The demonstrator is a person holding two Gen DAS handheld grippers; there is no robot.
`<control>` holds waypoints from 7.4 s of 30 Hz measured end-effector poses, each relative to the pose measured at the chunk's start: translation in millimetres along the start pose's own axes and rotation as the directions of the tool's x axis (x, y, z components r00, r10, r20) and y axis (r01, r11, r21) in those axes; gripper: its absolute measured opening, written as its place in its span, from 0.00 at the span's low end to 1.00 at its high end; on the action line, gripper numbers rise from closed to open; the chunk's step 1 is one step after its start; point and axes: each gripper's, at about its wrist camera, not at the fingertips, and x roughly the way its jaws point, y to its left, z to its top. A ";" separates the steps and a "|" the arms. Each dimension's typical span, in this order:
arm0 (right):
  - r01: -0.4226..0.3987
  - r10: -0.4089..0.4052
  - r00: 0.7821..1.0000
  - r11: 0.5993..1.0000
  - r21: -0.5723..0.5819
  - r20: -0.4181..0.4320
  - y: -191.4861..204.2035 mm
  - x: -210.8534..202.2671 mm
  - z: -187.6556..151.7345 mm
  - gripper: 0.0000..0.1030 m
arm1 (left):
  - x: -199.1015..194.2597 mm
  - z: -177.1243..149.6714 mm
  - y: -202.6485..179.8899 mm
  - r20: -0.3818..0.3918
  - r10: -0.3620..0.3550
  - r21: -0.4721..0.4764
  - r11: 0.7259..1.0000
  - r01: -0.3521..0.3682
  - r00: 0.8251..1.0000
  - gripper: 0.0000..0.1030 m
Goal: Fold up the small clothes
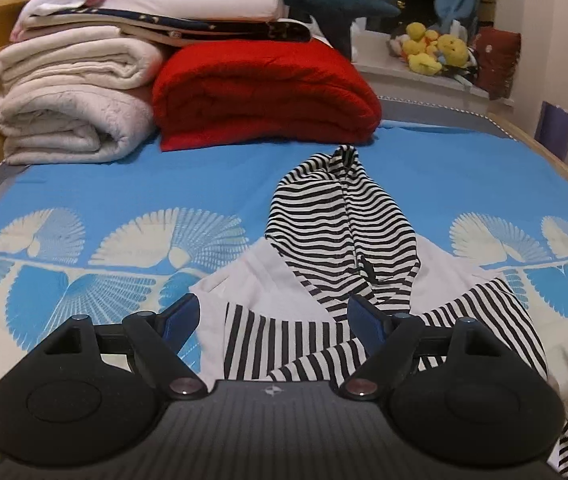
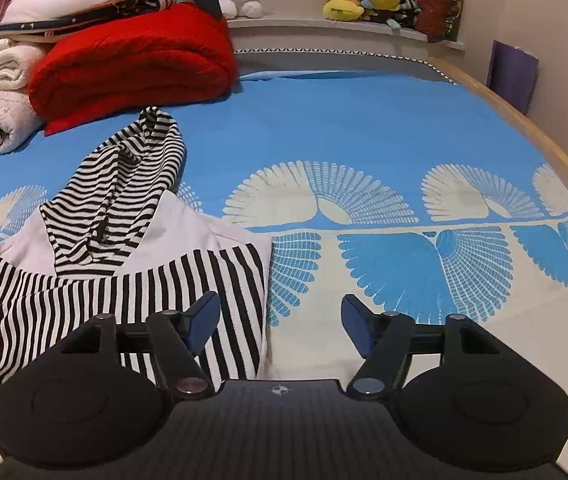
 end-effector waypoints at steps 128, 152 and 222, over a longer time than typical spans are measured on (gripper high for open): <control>-0.084 0.216 0.891 0.943 0.323 -0.400 35.8 69.3 -45.7 0.04 | 81.0 -63.5 83.9 -0.467 -0.132 -0.425 0.901 -0.091 0.875 0.08; -0.153 0.247 0.875 0.957 0.247 -0.416 51.1 77.3 -62.2 0.34 | 73.2 -94.0 41.3 -0.478 -0.241 -0.328 0.941 0.083 0.845 0.27; -0.080 0.240 0.904 0.908 0.410 -0.355 -54.9 -89.1 -242.2 0.27 | -122.4 -257.1 100.2 -0.536 -0.192 -0.452 0.888 -0.087 0.822 0.35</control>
